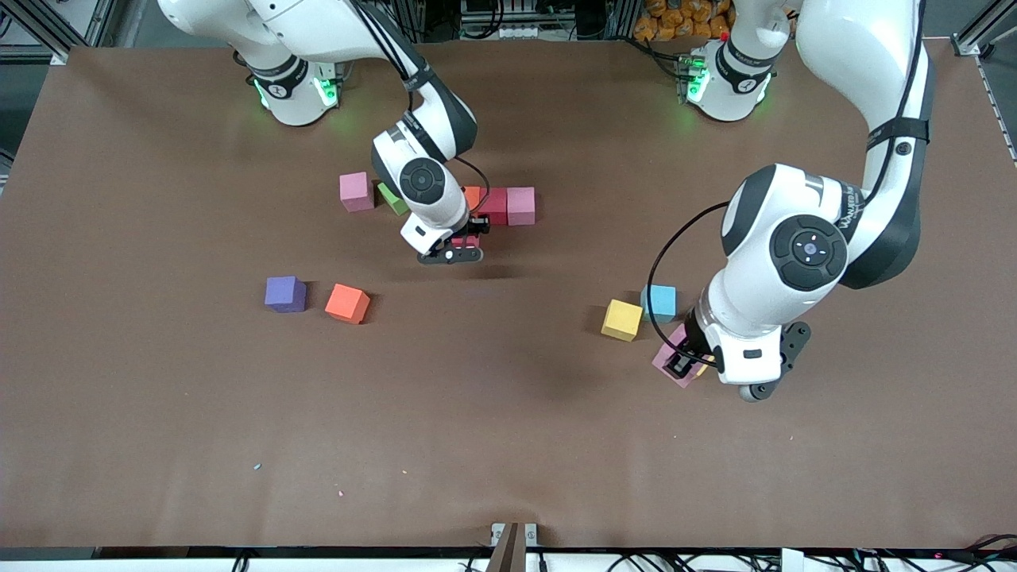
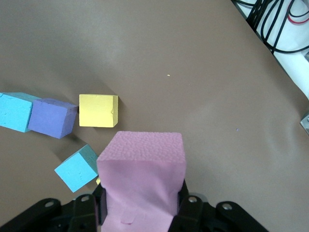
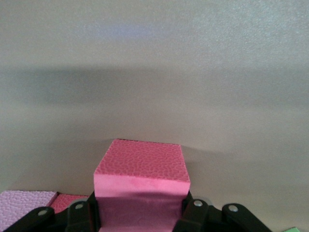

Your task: Arrange 11 blocks into digit 3

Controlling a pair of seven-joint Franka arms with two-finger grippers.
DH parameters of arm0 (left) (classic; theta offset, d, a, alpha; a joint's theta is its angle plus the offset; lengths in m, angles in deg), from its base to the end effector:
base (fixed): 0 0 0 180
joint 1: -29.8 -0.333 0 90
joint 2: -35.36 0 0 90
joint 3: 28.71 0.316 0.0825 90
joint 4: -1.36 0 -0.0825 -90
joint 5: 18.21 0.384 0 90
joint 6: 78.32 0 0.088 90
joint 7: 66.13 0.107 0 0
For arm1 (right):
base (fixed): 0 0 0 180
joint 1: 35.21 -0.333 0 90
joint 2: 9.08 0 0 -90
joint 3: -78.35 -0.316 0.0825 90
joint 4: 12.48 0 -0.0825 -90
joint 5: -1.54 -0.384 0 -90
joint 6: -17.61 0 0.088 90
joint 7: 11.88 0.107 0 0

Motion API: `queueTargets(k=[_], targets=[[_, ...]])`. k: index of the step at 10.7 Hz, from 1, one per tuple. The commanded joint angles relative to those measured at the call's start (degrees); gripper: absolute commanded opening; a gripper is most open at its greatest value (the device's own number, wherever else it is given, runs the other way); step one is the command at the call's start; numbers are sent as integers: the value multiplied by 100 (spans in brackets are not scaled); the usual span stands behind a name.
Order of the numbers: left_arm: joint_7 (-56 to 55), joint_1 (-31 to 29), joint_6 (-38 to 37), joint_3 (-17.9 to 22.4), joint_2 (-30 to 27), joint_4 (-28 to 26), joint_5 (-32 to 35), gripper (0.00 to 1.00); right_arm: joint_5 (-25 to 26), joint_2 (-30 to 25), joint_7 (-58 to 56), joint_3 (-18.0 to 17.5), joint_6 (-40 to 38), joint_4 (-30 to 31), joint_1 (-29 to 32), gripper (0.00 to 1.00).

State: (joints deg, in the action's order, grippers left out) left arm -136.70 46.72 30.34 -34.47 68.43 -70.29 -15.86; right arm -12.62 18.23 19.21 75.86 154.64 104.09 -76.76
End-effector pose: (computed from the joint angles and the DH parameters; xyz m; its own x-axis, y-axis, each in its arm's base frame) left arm 0.6802 -0.2621 0.4357 0.6655 0.7463 0.0095 0.7440 -0.6643 0.0723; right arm 0.4200 0.4089 0.1981 0.9790 0.0374 -0.2005 0.0237 -0.9973 -0.0701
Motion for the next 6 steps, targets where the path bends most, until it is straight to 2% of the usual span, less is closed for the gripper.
queueTargets(k=[1, 3, 4, 5, 6], targets=[[-79, -92, -56, -5, -99, -121, -112, 0, -17, -173, 108, 38, 43, 190, -134, 30], [-149, -101, -3, -5, -29, -95, -182, 0, -17, -173, 108, 38, 34, 190, -178, 31], [-149, -110, -3, -5, -46, -94, -209, 0, -17, -173, 108, 38, 26, 190, -178, 36], [-167, -110, -20, -13, -90, -94, -226, 0, 1, -173, 82, 38, 26, 190, -178, 61], [-167, -110, -64, -40, -108, -112, -287, 0, 88, -173, 73, 38, 17, 190, -178, 100]])
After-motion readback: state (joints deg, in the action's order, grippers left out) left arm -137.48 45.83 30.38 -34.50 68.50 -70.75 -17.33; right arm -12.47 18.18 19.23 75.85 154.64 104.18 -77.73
